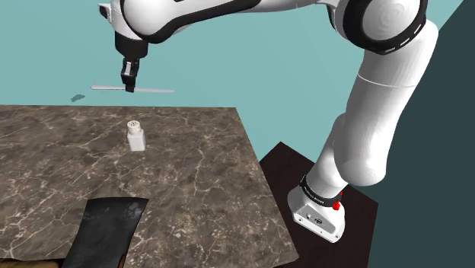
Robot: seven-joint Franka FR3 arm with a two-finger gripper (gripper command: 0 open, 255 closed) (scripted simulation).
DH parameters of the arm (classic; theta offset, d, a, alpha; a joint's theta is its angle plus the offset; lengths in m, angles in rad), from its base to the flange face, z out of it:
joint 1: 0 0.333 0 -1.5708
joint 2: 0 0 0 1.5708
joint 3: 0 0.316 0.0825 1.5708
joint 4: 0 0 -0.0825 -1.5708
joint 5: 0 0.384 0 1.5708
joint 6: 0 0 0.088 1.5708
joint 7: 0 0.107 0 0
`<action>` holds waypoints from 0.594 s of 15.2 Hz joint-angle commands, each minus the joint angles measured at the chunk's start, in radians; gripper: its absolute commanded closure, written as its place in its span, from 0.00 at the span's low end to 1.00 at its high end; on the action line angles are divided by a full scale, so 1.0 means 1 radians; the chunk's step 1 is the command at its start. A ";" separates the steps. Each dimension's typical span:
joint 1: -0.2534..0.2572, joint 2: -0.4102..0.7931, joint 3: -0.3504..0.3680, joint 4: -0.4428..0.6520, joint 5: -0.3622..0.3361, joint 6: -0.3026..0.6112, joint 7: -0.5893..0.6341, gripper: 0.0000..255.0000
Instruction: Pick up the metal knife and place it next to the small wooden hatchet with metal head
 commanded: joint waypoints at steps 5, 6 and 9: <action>0.080 -0.049 0.041 -0.070 -0.038 0.015 0.143 1.00; 0.093 -0.055 0.049 -0.078 -0.045 0.016 0.167 1.00; 0.134 -0.069 0.072 -0.095 -0.065 0.014 0.242 1.00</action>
